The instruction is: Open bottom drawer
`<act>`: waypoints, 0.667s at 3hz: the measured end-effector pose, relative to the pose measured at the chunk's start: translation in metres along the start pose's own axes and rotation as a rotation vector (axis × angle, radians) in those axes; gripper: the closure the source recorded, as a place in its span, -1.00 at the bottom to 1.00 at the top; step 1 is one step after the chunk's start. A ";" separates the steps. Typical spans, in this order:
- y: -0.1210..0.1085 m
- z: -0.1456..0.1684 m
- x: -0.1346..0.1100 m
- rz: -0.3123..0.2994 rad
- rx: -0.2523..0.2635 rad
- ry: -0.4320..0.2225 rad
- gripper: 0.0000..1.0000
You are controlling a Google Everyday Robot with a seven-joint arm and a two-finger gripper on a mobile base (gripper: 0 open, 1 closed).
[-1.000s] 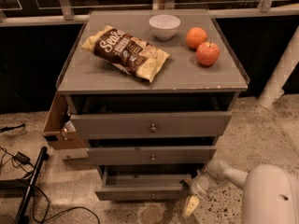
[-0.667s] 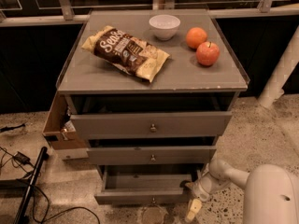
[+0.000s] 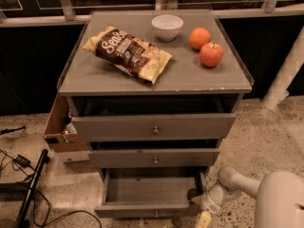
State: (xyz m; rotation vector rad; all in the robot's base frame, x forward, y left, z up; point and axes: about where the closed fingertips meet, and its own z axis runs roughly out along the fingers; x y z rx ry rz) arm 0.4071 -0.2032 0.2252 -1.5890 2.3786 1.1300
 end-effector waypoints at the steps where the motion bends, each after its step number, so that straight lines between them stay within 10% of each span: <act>1: 0.019 0.001 0.010 0.042 -0.048 0.002 -1.00; 2: 0.019 0.001 0.010 0.042 -0.048 0.002 -1.00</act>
Offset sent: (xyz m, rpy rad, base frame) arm -0.0174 -0.0034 0.0044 0.0057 0.0526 -0.0082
